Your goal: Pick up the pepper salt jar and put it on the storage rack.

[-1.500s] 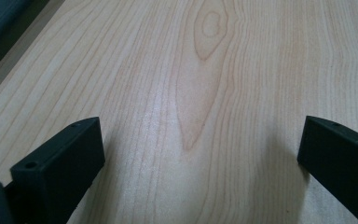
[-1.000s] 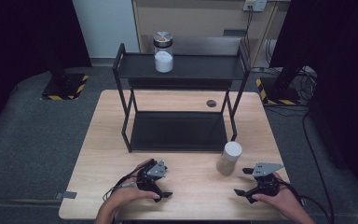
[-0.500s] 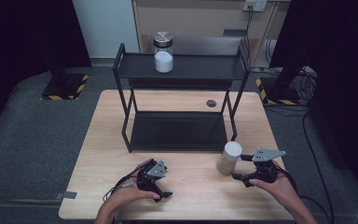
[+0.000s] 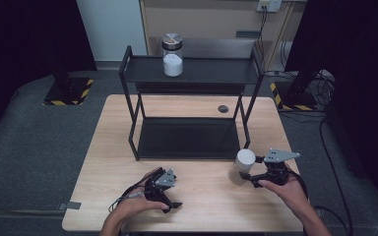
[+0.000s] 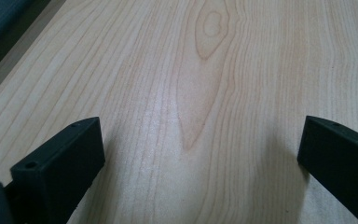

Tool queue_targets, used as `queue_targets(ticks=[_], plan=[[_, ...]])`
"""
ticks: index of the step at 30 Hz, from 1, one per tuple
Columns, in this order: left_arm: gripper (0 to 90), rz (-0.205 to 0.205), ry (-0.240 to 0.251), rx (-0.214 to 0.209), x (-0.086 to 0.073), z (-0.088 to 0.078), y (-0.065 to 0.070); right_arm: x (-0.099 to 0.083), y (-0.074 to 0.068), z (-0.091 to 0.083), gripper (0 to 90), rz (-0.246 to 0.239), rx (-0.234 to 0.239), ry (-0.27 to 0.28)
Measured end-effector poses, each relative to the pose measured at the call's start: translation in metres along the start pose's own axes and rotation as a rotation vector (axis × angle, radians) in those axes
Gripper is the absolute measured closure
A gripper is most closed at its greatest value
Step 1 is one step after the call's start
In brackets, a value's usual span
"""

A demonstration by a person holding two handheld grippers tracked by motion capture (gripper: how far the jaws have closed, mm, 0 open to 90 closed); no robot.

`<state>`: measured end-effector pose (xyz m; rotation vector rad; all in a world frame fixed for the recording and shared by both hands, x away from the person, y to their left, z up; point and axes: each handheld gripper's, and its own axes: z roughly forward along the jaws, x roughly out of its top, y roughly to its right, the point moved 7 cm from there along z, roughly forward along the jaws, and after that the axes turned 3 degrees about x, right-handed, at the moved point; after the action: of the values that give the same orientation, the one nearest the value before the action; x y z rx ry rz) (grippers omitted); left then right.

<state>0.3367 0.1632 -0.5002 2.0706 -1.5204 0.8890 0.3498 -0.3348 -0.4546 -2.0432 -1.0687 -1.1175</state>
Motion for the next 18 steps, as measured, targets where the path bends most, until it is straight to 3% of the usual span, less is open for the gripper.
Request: queue_targets(ticks=[18], plan=[[0.0,-0.003,0.001,0.002,0.0,0.0,0.0,-0.006,-0.003,0.017,28.5,0.027,-0.027,0.072]])
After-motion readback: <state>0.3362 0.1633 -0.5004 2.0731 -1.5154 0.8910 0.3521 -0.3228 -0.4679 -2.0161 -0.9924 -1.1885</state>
